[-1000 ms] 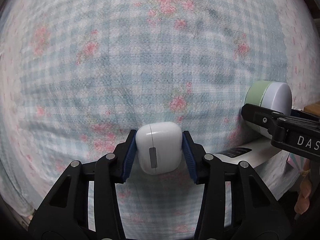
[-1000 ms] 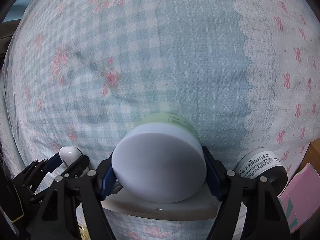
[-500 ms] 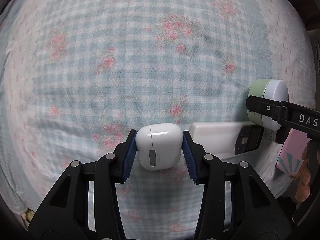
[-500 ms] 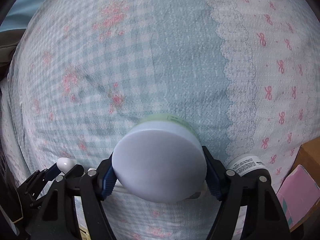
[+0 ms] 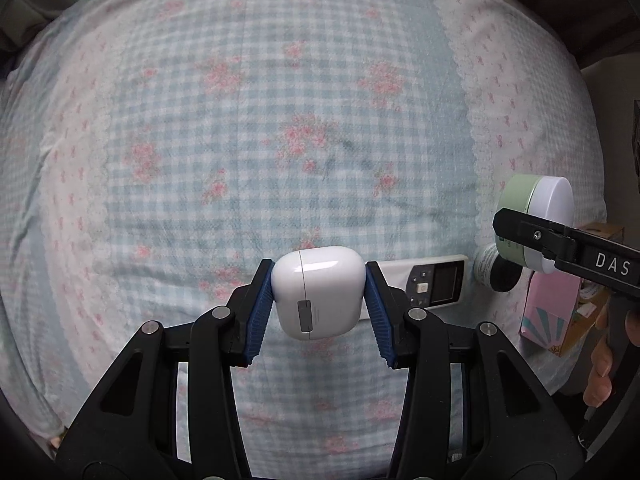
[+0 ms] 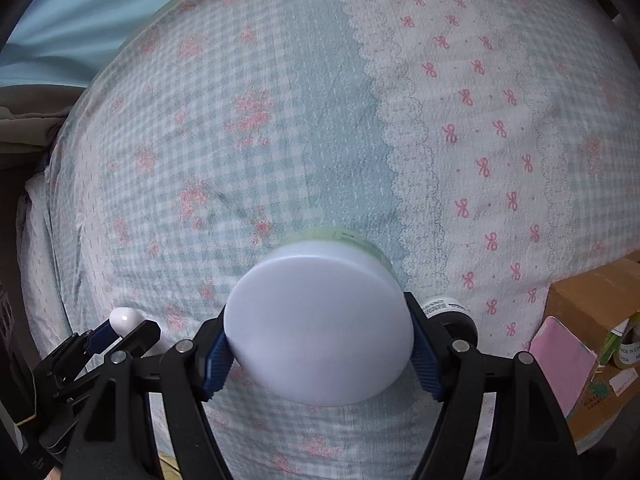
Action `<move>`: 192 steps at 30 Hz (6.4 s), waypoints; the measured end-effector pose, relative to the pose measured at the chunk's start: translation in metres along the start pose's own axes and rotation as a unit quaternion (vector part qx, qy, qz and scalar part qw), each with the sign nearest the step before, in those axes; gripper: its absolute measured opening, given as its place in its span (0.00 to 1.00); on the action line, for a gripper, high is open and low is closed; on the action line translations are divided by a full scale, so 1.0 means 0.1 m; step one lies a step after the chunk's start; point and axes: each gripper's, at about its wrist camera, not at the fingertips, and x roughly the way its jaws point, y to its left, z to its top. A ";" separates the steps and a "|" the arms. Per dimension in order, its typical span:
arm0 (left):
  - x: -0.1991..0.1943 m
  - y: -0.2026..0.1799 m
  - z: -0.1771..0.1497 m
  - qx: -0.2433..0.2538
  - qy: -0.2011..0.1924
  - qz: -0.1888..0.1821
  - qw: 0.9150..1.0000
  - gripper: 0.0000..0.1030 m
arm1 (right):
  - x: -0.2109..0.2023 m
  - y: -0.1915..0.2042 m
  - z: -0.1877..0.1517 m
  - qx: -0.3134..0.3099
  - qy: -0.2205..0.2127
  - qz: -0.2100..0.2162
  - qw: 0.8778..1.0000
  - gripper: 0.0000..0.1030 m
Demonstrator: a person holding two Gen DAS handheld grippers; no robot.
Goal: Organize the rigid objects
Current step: 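Carry the earbud case and white jar over the cardboard box with both tools, then open both tools to drop the earbud case and jar into the box, then move both tools back toward the remote and black-lidded jar, then grasp the white remote with the left tool while the right tool grasps the black-lidded jar, then lift and carry the remote and black-lidded jar over the cardboard box with both tools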
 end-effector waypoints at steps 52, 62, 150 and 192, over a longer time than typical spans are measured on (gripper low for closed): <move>0.47 -4.64 -1.30 0.178 0.060 -0.067 0.980 0.40 | -1.62 -4.24 -1.34 0.011 -0.084 -0.019 0.996 0.68; 0.77 -4.51 -1.38 0.159 0.067 -0.039 0.984 0.40 | -1.28 -4.33 -1.40 -0.139 -0.119 -0.039 0.982 0.68; 1.35 -1.19 -0.88 0.693 0.007 0.020 0.721 0.88 | 0.56 -1.10 -1.50 -0.133 -0.332 -0.047 0.933 0.83; 0.92 -1.41 -1.16 0.674 0.008 0.020 0.738 0.53 | 0.54 -0.85 -1.33 -0.199 -0.325 -0.083 0.921 0.51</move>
